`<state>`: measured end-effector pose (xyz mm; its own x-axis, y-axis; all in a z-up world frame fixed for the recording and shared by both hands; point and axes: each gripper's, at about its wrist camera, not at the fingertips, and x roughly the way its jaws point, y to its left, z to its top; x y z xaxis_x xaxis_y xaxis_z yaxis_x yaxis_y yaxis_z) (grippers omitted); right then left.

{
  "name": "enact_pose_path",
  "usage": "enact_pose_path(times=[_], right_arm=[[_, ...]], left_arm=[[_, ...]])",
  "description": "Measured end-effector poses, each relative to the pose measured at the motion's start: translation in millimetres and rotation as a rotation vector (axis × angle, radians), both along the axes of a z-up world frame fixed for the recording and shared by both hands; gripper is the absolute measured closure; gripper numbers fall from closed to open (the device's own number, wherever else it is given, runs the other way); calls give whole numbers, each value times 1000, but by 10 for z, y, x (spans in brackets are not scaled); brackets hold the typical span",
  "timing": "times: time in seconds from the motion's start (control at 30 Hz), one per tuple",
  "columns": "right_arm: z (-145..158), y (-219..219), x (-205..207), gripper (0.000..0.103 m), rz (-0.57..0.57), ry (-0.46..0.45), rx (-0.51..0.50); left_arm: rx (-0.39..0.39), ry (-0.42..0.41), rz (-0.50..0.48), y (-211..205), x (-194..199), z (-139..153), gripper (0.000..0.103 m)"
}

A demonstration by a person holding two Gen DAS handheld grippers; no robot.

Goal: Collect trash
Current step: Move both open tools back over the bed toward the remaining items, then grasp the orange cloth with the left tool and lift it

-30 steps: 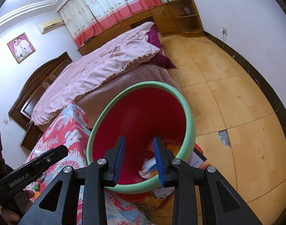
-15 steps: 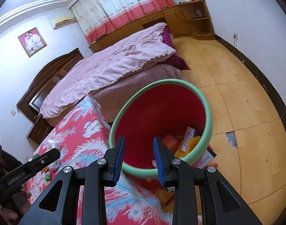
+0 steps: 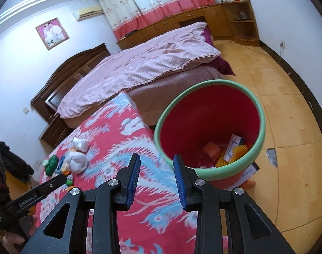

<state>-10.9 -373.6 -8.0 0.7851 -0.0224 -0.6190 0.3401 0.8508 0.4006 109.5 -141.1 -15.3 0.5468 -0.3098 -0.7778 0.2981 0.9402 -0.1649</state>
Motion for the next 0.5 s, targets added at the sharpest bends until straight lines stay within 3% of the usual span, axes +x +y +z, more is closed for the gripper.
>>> enact_pose_path(times=[0.5], right_arm=[[-17, 228, 5, 66, 46, 20, -12]], left_arm=[[-13, 99, 62, 276, 13, -366, 44]])
